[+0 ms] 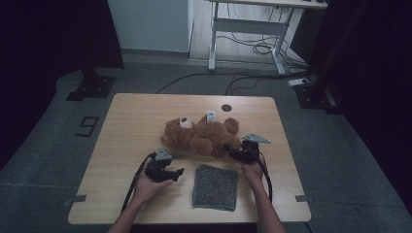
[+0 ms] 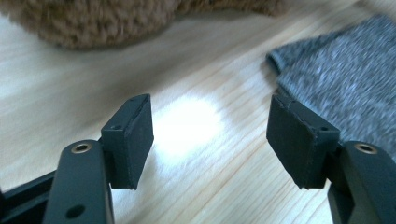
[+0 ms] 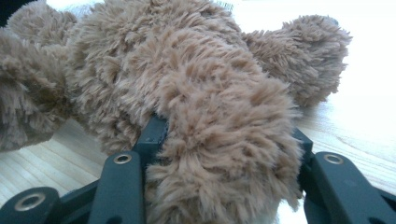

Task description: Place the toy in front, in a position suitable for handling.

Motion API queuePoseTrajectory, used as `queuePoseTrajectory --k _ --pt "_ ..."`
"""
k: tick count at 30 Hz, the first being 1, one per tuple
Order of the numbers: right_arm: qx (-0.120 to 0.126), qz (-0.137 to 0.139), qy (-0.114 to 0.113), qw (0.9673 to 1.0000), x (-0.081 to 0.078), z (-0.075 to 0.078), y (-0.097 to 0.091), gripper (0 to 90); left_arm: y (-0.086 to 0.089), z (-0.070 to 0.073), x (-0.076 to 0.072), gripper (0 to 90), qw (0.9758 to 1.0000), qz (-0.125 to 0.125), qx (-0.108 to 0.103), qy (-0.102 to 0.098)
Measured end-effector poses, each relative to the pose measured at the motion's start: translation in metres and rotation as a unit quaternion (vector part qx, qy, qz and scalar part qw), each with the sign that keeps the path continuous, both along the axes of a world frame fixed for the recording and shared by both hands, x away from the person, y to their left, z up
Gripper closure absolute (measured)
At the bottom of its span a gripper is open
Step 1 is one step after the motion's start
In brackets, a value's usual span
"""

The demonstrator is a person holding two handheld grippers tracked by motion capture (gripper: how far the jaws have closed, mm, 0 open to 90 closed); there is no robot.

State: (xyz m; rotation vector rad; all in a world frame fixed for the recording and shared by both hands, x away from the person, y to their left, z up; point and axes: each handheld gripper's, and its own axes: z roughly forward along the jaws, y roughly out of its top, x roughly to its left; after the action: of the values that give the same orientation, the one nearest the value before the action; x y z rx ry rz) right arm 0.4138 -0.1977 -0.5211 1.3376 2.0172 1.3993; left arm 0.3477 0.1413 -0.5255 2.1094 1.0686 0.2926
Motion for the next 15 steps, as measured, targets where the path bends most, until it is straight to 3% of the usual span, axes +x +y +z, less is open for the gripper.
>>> queuePoseTrajectory --k 6,15 --pt "0.001 0.002 0.002 1.0000 -0.001 0.000 -0.002 47.9 -0.002 -0.006 -0.004 28.8 0.9996 -0.012 0.017 0.020" --pt "-0.003 0.002 -0.002 1.0000 -0.001 0.000 -0.002 46.8 -0.003 -0.011 -0.005 27.7 0.9989 -0.020 0.015 0.039"
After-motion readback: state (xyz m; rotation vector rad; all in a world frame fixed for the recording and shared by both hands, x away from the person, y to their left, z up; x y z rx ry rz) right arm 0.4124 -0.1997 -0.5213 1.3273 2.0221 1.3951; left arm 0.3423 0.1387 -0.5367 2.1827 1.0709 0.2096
